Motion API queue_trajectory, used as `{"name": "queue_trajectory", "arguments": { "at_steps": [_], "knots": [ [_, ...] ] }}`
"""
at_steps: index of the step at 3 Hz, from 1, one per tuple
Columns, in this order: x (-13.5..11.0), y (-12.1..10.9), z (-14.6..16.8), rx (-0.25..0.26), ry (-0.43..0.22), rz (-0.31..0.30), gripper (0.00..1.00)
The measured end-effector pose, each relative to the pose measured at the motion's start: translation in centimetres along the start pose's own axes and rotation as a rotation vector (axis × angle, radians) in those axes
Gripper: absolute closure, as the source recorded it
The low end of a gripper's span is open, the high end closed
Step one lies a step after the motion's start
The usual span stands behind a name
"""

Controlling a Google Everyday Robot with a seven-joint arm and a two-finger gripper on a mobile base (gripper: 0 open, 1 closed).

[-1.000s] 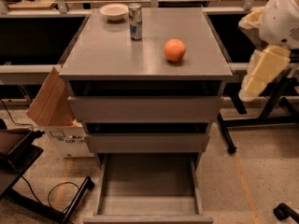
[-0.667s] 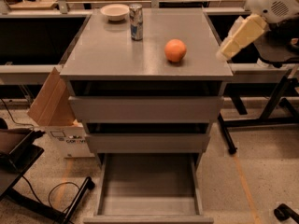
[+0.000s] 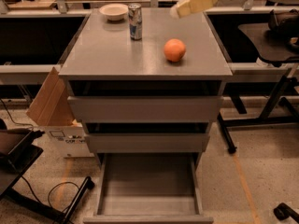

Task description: Place redbull can into bottom drawer

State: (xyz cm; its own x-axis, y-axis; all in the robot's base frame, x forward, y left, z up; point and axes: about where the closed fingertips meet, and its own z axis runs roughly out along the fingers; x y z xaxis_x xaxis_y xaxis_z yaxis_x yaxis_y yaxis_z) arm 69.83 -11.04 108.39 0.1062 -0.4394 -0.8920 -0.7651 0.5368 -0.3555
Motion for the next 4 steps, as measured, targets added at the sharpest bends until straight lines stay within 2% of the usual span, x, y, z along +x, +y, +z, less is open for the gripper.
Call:
{"name": "queue_trajectory", "arguments": {
  "at_steps": [1, 2, 3, 4],
  "knots": [
    [-0.5, -0.9, -0.3, 0.035, -0.007, -0.014, 0.00],
    [-0.5, -0.9, -0.3, 0.035, -0.007, -0.014, 0.00],
    [-0.4, -0.3, 2.7, 0.030, -0.046, 0.053, 0.00],
    [-0.3, 1.2, 7.4, 0.032, -0.074, 0.109, 0.00]
  ]
}}
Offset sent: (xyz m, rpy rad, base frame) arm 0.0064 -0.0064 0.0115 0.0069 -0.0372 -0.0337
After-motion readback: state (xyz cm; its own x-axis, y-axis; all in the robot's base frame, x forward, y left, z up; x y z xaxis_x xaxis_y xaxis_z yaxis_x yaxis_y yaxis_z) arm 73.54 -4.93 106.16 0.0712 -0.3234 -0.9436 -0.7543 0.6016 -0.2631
